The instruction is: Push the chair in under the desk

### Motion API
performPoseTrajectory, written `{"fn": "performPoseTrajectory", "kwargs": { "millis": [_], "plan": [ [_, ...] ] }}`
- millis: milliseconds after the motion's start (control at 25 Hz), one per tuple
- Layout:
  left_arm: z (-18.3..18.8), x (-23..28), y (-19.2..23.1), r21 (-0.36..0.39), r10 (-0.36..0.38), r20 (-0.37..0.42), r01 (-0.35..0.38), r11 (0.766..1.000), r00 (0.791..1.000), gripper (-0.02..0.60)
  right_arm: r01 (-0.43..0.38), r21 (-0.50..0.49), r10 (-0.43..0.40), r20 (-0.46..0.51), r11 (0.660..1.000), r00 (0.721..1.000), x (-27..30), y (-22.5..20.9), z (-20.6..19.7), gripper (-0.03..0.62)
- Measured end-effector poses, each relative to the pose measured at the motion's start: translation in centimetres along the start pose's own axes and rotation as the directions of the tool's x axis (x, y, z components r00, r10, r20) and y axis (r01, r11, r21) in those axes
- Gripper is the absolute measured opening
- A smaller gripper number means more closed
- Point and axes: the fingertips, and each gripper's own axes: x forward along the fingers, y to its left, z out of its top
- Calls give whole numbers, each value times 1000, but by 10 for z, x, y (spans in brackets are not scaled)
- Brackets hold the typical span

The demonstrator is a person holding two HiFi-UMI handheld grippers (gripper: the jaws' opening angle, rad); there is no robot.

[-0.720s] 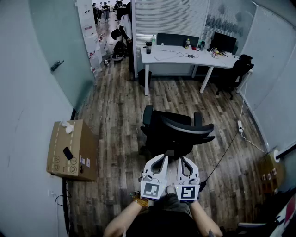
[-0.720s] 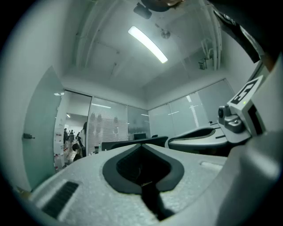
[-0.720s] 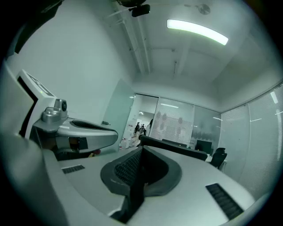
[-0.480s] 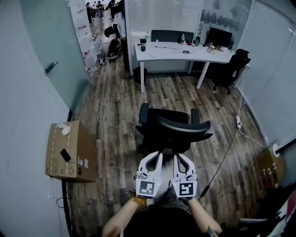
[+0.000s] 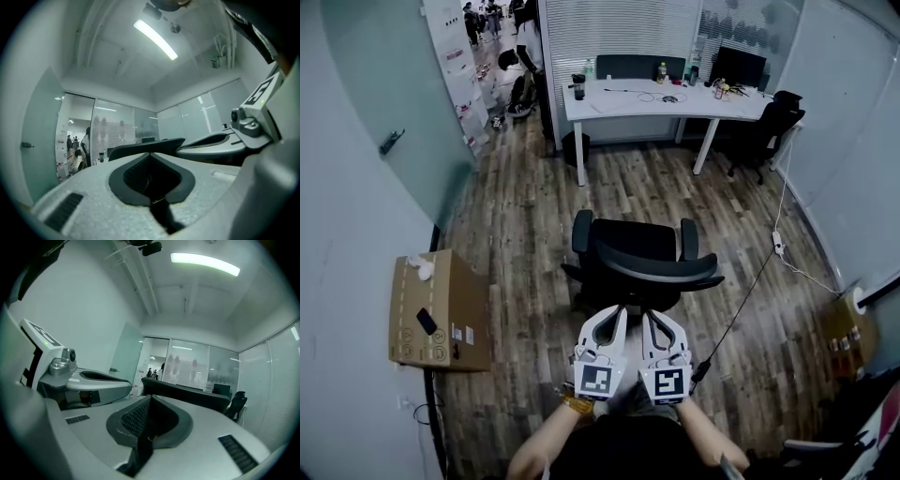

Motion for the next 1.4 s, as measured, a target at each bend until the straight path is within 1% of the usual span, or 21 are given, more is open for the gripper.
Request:
{"fn": "performPoseTrajectory", "kwargs": {
  "millis": [120,240,360,440,520,560,680,720,800,880,1000,1160,1240,1320,1400],
  "plan": [
    [-3,10,3,3,11,-9,-11,1000,1000,0,-4,5,4,9,1000,1000,8,-9,0,3],
    [-15,18,6,19,32,-37,-31,999,999,0,-31,-16,31,-10,999,999,12,-12,-12,3],
    [-24,23,8,22,43,-51,-42,999,998,0,-40,-26,39,-19,999,999,14,-20,-18,3],
    [-30,25,11,40,51,-55,-49,998,997,0,-43,-29,42,-28,999,999,15,-27,-24,7],
    [-35,27,16,62,59,-71,-54,997,996,2,-51,-42,49,-42,998,998,17,-36,-32,26],
    [-37,29,20,78,60,-78,-54,996,995,3,-56,-52,54,-49,997,997,18,-42,-36,35],
    [-43,36,32,163,49,-98,-33,986,994,29,-85,-62,80,-83,994,993,21,-57,-49,56],
    [-48,37,36,180,46,-113,-25,983,993,36,-96,-67,89,-95,993,991,22,-61,-54,66],
    [-62,39,42,208,42,-155,-9,978,987,50,-116,-85,107,-105,990,989,22,-68,-63,69],
    [-77,42,47,248,39,-203,13,969,978,70,-155,-125,140,-118,980,983,22,-72,-72,73],
    [-90,50,50,325,29,-250,56,944,968,93,-221,-195,191,-159,956,969,24,-81,-92,98],
    [-97,60,51,422,12,-259,102,901,966,101,-268,-237,224,-196,934,955,30,-100,-111,107],
    [-104,64,49,455,-8,-284,142,879,959,119,-302,-279,246,-220,912,944,33,-108,-117,110],
    [-117,68,45,494,-30,-334,202,846,942,136,-342,-328,266,-255,881,930,34,-116,-128,118],
    [-131,70,42,535,-47,-390,268,802,920,147,-375,-404,274,-287,835,918,34,-121,-138,120]
  ]
}}
